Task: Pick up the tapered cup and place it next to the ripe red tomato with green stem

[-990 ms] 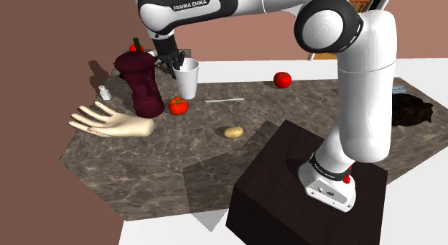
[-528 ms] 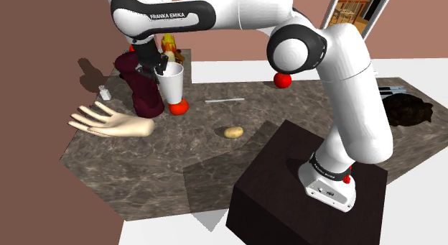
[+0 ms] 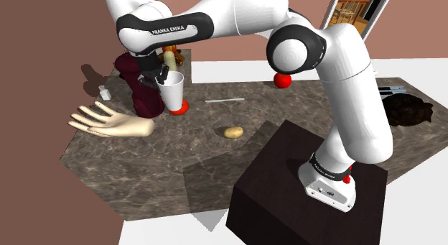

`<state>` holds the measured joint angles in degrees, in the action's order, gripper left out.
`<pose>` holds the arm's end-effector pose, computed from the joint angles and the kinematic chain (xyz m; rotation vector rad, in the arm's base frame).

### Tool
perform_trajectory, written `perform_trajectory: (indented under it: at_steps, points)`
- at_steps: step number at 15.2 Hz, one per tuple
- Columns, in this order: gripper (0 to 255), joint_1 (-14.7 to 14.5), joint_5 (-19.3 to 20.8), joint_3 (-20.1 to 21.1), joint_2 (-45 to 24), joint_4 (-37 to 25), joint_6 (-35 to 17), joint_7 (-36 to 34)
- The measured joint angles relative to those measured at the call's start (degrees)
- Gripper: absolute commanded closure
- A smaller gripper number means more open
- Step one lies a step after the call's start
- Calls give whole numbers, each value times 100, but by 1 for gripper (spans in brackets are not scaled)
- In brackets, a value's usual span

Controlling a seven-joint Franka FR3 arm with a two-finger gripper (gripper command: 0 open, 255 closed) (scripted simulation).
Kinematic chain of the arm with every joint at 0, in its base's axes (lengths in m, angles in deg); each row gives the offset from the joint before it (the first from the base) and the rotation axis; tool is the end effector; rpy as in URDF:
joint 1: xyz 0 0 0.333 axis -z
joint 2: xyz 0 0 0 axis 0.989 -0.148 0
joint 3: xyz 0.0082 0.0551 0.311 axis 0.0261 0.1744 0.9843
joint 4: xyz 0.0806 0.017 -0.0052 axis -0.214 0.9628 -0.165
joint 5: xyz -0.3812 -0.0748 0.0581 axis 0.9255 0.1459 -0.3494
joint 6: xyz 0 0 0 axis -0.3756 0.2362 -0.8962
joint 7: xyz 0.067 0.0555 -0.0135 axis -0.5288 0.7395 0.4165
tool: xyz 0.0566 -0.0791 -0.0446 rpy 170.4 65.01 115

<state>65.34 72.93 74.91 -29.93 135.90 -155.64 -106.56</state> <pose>0.6973 0.2381 0.4016 2.9937 -0.2160 -0.0579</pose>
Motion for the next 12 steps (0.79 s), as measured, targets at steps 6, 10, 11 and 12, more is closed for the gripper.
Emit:
perform_trajectory:
  at_steps: [6,10,11,12]
  points:
    - [255,31,15,-8,-46,386,-430,-38]
    - [255,36,29,-12,-106,593,-694,-76]
    - [255,36,33,-13,-121,637,-751,-85]
    - [255,34,36,-14,-146,654,-792,-93]
